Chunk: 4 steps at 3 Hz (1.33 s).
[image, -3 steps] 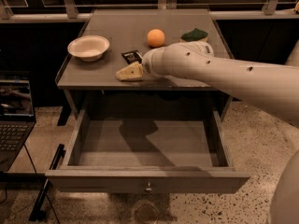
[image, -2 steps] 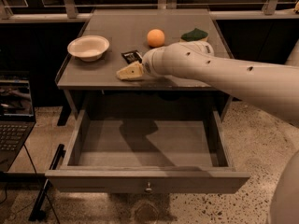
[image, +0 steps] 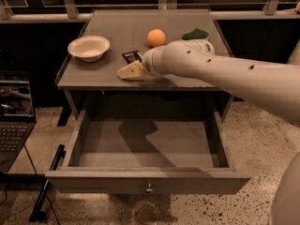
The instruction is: Place rxbar chocolate into top drawer
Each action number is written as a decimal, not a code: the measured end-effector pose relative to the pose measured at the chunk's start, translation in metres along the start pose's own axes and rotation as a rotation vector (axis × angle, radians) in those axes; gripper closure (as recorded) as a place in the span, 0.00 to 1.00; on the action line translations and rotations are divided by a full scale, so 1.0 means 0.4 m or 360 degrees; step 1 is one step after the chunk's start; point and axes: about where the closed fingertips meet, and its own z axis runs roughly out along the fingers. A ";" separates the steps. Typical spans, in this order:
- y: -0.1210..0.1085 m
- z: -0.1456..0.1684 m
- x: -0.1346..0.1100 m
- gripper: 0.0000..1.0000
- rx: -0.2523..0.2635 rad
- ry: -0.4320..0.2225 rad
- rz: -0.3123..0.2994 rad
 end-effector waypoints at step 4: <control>0.015 -0.019 -0.029 1.00 -0.0110 0.0036 -0.0015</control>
Offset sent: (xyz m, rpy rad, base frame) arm -0.0442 0.0170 0.1364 -0.0039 0.0605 0.4342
